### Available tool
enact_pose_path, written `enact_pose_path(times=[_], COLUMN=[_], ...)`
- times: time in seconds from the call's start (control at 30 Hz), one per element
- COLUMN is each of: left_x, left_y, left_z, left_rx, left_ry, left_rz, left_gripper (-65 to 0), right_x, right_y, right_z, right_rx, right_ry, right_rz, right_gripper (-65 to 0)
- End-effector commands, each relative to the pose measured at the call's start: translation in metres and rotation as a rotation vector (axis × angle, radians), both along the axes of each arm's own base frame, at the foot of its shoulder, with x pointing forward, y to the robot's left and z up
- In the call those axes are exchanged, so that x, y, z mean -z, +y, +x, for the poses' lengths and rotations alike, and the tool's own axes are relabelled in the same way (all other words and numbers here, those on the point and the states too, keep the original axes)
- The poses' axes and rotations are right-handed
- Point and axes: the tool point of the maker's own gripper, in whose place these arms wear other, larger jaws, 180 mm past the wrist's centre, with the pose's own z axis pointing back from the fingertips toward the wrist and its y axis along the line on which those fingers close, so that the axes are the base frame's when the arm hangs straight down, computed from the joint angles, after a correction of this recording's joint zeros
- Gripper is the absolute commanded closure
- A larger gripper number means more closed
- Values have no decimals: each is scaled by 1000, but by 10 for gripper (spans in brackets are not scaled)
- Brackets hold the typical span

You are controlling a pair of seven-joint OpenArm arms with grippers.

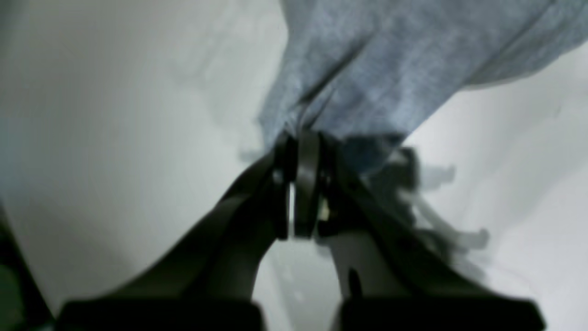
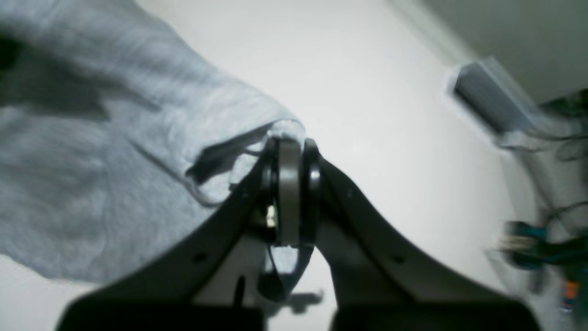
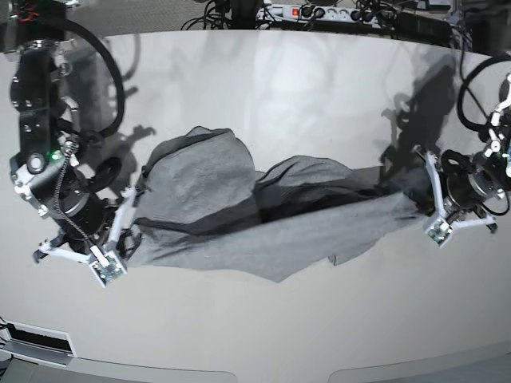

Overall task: Layout the t-shirt on the table in an organized manner, then fold the t-shirt properly
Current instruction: 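Lift the shirt high with both grippers and shake it out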

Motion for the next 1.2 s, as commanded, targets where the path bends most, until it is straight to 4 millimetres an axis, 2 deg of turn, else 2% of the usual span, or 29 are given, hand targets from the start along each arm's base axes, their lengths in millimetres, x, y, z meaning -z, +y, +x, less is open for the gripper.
enact_pose_path(times=[0.0,0.13,0.3,0.4,0.5,0.57,0.63,0.77,0.87,0.97,1.07,1.17], left_x=[-26,-66,-105,-131,-162,-188,-220,-296,-357,-413,-448,-457], left_y=[11,25,48,49,40,40,41,47,56,65,69,72], left_z=[12,21,34,48,61,68,76,85,81,71,60,53], left_rx=[13,49,20,36,97,102,101,90,69,23,0,-7], left_ry=[-66,-144,-229,-314,-415,-464,-534,-689,-814,-944,-1019,-1023], left_rz=[54,146,227,226,173,144,141,142,166,162,151,137], left_gripper=[0,0,0,0,0,0,0,0,0,0,0,0], right_x=[-21,-33,-53,-63,-68,-79,-106,-183,-244,-288,-316,-330], right_y=[-14,-35,-43,-37,-13,-12,-27,-66,-93,-109,-122,-132], right_z=[7,6,5,12,12,15,29,53,58,55,50,45], right_rx=[11,7,-9,-46,-232,-276,-209,-44,76,149,193,220], right_ry=[-62,-75,-114,-135,-109,-122,-195,-394,-548,-655,-713,-732], right_rz=[-44,-110,-159,-150,-133,-150,-165,-235,-257,-265,-307,-339], right_gripper=[0,0,0,0,0,0,0,0,0,0,0,0])
